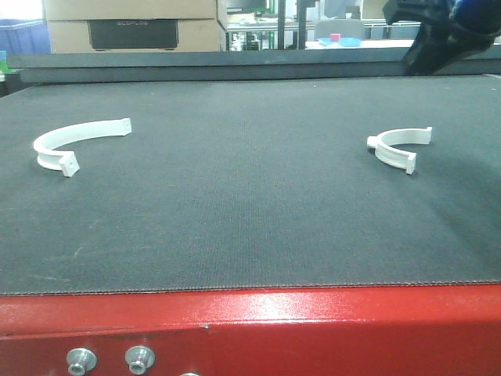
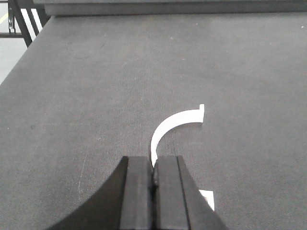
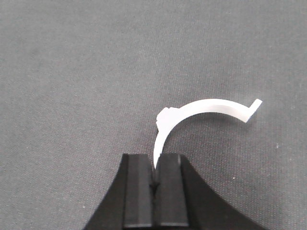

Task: Grab PVC pipe and place in blue bin
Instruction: 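Lower the right gripper onto the white pipe clamp nearer it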

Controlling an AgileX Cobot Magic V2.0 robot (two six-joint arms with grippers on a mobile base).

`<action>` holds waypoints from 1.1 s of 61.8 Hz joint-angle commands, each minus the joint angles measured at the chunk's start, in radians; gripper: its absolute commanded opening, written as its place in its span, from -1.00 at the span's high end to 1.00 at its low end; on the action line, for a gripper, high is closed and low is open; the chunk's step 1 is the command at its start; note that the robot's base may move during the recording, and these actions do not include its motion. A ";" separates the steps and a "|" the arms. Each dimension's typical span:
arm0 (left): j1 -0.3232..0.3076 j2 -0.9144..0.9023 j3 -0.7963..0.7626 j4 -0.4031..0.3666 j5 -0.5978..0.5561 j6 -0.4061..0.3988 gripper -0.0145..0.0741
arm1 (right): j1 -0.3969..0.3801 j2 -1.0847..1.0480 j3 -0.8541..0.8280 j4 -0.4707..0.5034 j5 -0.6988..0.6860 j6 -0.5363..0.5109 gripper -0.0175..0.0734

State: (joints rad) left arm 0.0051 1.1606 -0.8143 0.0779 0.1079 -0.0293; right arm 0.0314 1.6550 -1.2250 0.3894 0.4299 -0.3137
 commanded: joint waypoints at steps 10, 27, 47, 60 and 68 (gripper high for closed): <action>0.000 0.061 -0.010 0.004 -0.027 -0.001 0.92 | 0.002 0.037 -0.010 -0.015 -0.024 -0.010 0.66; 0.000 0.123 -0.056 -0.009 -0.010 -0.001 0.92 | 0.002 0.073 -0.012 -0.015 -0.052 -0.010 0.01; 0.000 0.151 -0.062 -0.009 -0.016 -0.001 0.92 | 0.002 0.148 -0.012 -0.015 -0.064 -0.010 0.01; 0.000 0.169 -0.064 -0.009 -0.020 -0.001 0.92 | 0.006 0.179 -0.012 -0.017 -0.078 -0.010 0.01; 0.000 0.185 -0.066 -0.009 -0.020 -0.001 0.92 | 0.016 0.197 -0.021 -0.022 -0.086 -0.010 0.01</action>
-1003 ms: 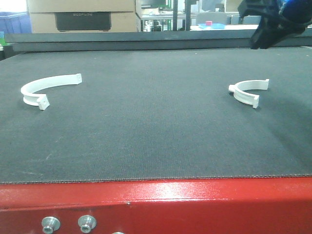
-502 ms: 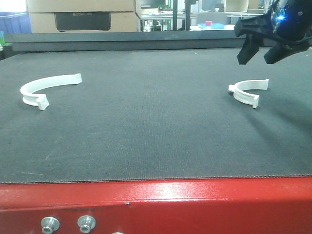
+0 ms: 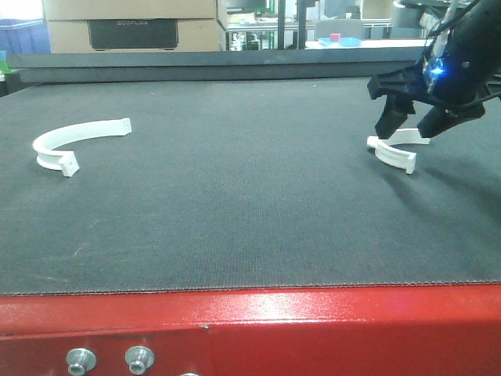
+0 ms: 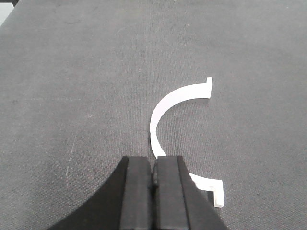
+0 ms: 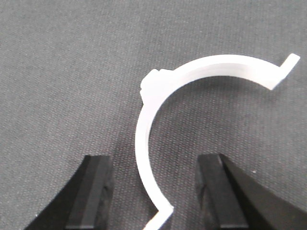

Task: Grab PVC pipe and place in blue bin
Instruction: 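Lower the right gripper onto the white pipe clamp nearer it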

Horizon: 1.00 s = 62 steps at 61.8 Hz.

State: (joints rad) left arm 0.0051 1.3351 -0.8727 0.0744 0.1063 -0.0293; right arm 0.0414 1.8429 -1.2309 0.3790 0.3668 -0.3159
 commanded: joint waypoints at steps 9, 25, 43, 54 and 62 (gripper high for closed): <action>0.000 0.013 -0.008 -0.006 -0.027 -0.001 0.92 | 0.020 0.031 -0.016 -0.042 -0.027 -0.007 0.10; 0.000 0.013 -0.008 -0.006 -0.044 -0.001 0.92 | 0.025 0.049 -0.016 -0.041 -0.042 -0.007 0.19; 0.000 0.013 -0.008 -0.006 -0.049 -0.001 0.92 | 0.025 0.057 -0.016 -0.058 -0.052 -0.007 0.40; 0.000 0.013 -0.008 -0.006 -0.049 -0.001 0.92 | 0.025 0.059 -0.016 -0.083 -0.057 -0.007 0.51; 0.000 0.013 -0.015 -0.006 -0.052 -0.001 0.92 | 0.025 0.064 -0.016 -0.088 -0.068 -0.007 0.51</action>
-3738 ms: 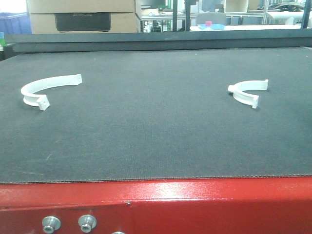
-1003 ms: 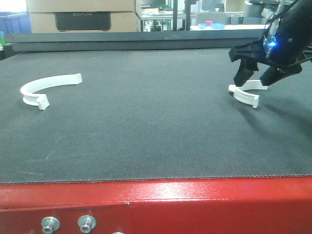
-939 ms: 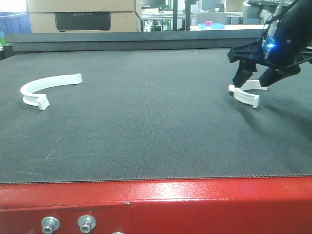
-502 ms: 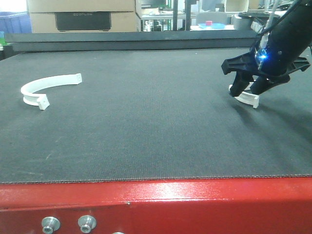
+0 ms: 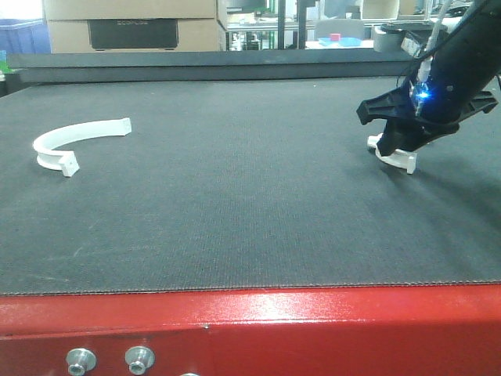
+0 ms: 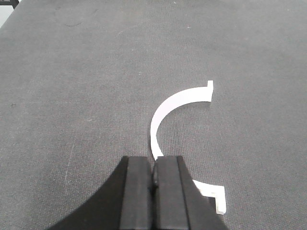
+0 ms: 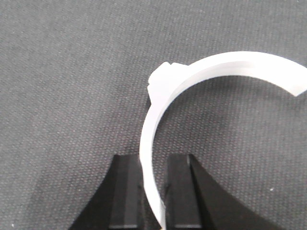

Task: Grab PVC pipe and place in blue bin
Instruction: 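Lower the right gripper onto the white pipe clamp nearer it, then close the right gripper on the clamp and lift it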

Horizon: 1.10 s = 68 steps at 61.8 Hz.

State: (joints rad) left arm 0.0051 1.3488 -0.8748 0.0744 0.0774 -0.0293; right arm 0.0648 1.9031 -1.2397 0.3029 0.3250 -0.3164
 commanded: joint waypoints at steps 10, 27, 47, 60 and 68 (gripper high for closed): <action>0.000 -0.001 -0.027 -0.006 -0.023 -0.001 0.92 | 0.007 0.019 -0.007 -0.012 -0.031 -0.007 0.51; 0.000 -0.001 -0.035 -0.006 -0.017 -0.001 0.92 | 0.007 0.019 -0.007 -0.012 -0.056 -0.007 0.54; 0.000 -0.001 -0.035 -0.006 -0.017 -0.001 0.92 | 0.007 0.021 -0.007 -0.013 -0.056 -0.007 0.99; 0.000 -0.001 -0.035 -0.006 -0.017 -0.001 0.92 | 0.007 0.011 -0.007 -0.013 -0.031 -0.007 0.98; 0.000 0.005 -0.036 0.001 -0.017 -0.001 0.91 | 0.007 -0.027 -0.007 -0.013 -0.020 -0.007 0.98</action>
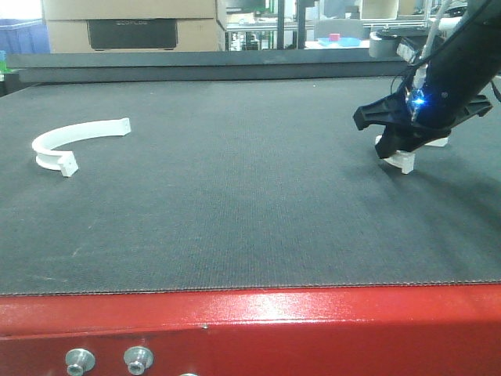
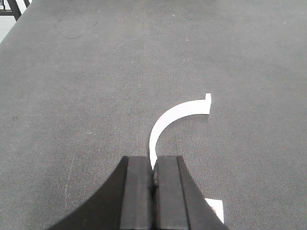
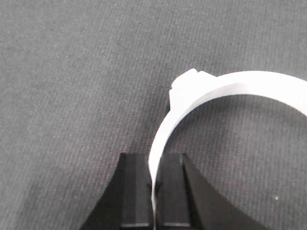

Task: Grab PVC pipe and place in blue bin
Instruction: 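Close the right gripper on the clamp and lift it, then lower the left gripper onto the other white pipe clamp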

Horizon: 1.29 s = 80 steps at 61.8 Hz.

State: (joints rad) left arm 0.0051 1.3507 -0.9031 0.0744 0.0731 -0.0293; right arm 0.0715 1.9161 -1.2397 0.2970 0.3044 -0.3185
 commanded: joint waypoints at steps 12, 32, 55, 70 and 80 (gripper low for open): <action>0.000 0.064 -0.049 -0.013 0.035 -0.001 0.38 | 0.001 -0.116 -0.007 -0.007 0.019 -0.005 0.98; 0.000 0.194 -0.115 -0.022 0.037 -0.001 0.09 | 0.001 -0.271 -0.007 0.038 0.094 -0.005 0.98; 0.000 0.355 -0.268 -0.074 0.156 -0.001 0.09 | 0.001 -0.401 -0.007 0.045 0.174 -0.005 0.98; 0.000 0.444 -0.416 -0.161 0.270 -0.001 0.09 | 0.001 -0.416 -0.007 0.046 0.227 -0.005 0.98; 0.000 0.513 -0.489 -0.178 0.375 -0.008 0.09 | 0.001 -0.415 -0.007 0.046 0.236 -0.005 0.98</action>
State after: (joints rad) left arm 0.0051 1.8367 -1.3579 -0.0837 0.4002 -0.0276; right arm 0.0715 1.5130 -1.2397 0.3401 0.5488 -0.3185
